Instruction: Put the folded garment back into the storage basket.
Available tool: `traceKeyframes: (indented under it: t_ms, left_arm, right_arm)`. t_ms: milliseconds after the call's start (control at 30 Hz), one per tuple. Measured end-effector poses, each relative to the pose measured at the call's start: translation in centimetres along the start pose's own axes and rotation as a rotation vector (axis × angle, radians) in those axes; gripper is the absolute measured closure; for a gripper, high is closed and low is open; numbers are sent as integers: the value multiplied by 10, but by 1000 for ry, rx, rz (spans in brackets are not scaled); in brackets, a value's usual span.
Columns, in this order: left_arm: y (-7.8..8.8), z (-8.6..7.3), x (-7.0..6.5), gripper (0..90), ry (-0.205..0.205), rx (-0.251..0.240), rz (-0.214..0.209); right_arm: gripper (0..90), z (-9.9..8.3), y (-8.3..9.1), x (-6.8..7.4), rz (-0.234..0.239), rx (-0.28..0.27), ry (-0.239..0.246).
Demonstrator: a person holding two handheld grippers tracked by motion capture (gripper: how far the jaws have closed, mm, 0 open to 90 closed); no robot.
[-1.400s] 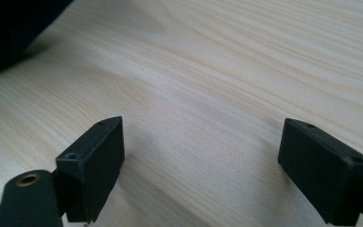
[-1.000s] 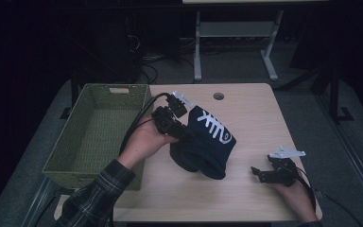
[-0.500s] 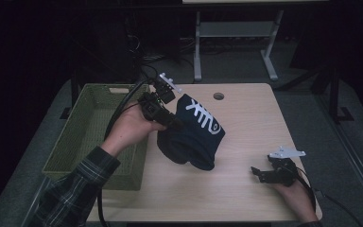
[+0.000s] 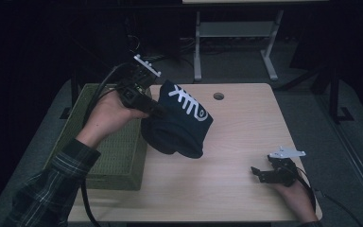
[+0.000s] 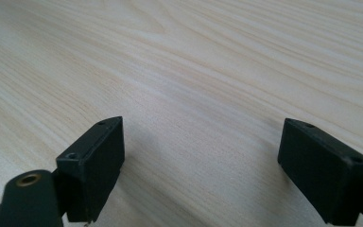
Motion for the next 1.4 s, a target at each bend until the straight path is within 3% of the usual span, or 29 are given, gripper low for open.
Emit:
traceKeyframes:
  t_ms: [133,833,1100,1400]
  left_arm:
    - [18,-1,7,728,24,-29,27]
    - [87,-26,36,728,106,-74,139]
    - [109,-47,53,728,162,-93,185]
    - [121,-76,73,728,228,-100,221]
  right_arm:
    - [150,0,0,0,-1,1,0]
    - [151,0,0,0,-1,0,0]
    - [152,0,0,0,-1,0,0]
    - [153,0,0,0,-4,-1,-2]
Point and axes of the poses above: each handheld gripper's, and its own axes: y roughly backward along the jaws, z roughly out of its top, x roughly to its left, the point moved 4 cm from there along -y, roughly forward along the jaws, and after that the axes turned 11 degrees about -x, right-handed, at the moved point
